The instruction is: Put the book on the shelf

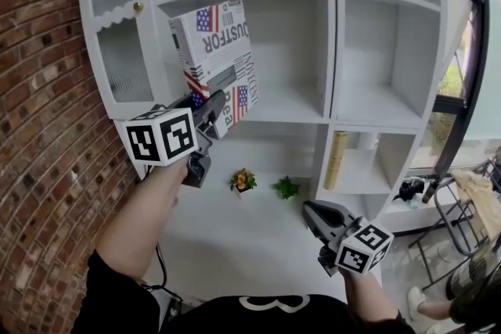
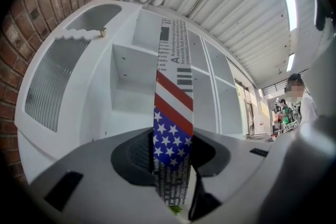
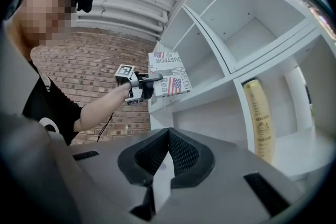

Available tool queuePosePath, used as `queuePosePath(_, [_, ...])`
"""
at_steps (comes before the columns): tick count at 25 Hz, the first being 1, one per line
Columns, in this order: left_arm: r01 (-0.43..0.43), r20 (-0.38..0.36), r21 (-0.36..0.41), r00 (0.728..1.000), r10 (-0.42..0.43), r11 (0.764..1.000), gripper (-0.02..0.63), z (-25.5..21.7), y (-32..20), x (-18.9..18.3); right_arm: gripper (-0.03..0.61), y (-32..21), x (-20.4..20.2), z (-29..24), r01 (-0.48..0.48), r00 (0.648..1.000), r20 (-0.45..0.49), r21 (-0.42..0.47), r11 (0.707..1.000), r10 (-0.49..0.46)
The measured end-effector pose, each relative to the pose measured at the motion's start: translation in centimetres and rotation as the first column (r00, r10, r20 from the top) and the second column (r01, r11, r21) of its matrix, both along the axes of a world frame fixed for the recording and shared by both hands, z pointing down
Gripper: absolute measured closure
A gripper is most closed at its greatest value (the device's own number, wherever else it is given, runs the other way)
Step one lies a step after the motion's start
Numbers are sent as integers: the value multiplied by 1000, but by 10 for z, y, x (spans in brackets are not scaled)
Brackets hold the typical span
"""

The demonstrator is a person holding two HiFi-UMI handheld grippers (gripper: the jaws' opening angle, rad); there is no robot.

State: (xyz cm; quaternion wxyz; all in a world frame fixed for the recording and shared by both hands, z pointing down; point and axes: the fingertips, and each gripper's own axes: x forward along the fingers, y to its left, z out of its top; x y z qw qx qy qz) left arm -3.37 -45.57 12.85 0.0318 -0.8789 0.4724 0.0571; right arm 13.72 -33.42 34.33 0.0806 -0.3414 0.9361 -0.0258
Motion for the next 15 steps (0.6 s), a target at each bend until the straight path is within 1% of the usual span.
queuePosePath(3, [28, 33, -6, 999, -27, 1000, 462, 1, -19, 2, 568, -4, 13, 1, -30, 999, 11, 3, 1000, 30])
queuePosePath(6, [31, 59, -10, 998, -30, 999, 462, 0, -35, 8, 568, -10, 23, 9, -51, 998, 21, -22, 998, 52])
queuePosePath(10, [51, 75, -32, 996, -48, 998, 462, -2, -58, 13, 568, -13, 25, 16, -52, 998, 23, -37, 998, 53])
queuePosePath(15, [93, 76, -65, 993, -88, 994, 462, -1, -84, 13, 568, -17, 30, 17, -55, 997, 46, -36, 998, 57])
